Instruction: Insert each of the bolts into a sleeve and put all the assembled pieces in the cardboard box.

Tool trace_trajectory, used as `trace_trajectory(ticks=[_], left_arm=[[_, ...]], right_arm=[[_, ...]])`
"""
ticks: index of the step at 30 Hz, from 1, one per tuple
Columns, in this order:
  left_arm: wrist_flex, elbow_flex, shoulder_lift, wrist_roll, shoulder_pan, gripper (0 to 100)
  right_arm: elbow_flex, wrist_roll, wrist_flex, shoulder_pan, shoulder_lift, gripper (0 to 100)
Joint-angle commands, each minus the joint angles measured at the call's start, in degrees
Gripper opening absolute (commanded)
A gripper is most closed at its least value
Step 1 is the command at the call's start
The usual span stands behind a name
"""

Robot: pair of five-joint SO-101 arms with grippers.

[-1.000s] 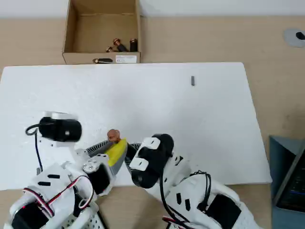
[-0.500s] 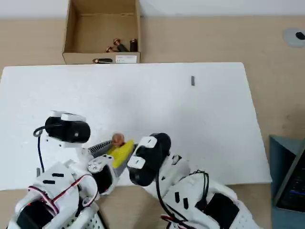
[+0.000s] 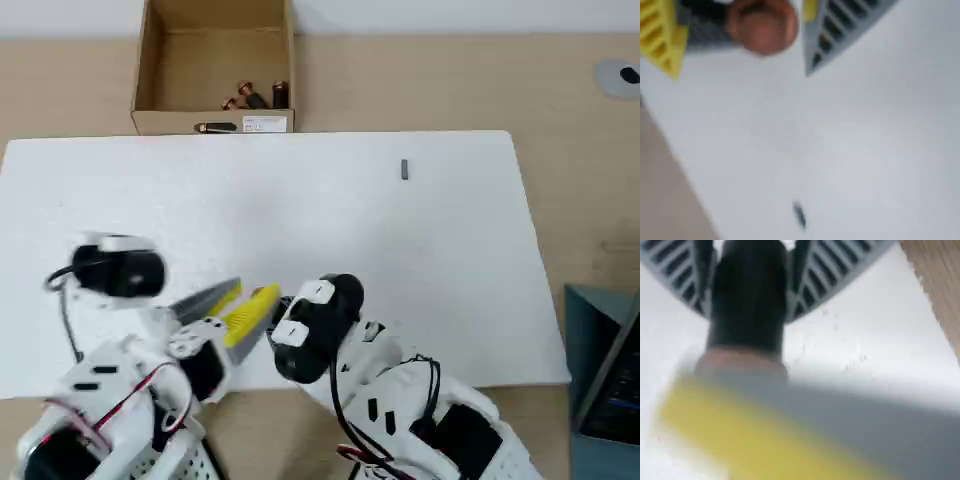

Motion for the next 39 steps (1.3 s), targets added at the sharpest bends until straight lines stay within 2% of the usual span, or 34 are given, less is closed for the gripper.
trace_trajectory(ticks=[1, 4, 10, 15, 19, 24, 27, 32, 39], left_arm=[[-0.35, -6.42, 0.40, -0.26, -4.31, 9], [-0.35, -9.23, 0.40, -0.26, -7.74, 0], [0.09, -8.26, -0.04, -0.79, -18.90, 0], [-0.44, 4.75, -0.13, -11.43, -29.89, 0], [-1.85, 15.12, -0.13, -16.18, -35.52, 0], [-6.86, 26.02, -0.22, -18.29, -36.84, 0], [-10.02, 29.80, -0.22, -18.64, -36.84, 0], [-13.98, 33.67, -0.22, -23.38, -36.84, 0], [-15.82, 37.19, -0.22, -23.82, -36.84, 0]], right_arm=[[-0.22, 0.09, -1.41, 3.03, -6.55, 0.9], [-0.40, 0.09, -1.41, 5.41, -6.55, 0.9], [-0.66, 0.09, -1.41, 10.77, -6.55, 0.9], [-1.71, 0.09, -1.41, 21.23, -6.11, 0.9], [-4.26, 0.18, -0.88, 26.77, -6.02, 0.9], [-10.07, 0.00, 1.14, 27.74, 0.22, 0.9], [-16.48, 0.00, 0.97, 27.74, 8.22, 0.9], [-28.79, 0.00, 0.70, 27.74, 24.04, 0.9], [-38.90, 0.44, -9.05, 27.74, 44.09, 0.9]])
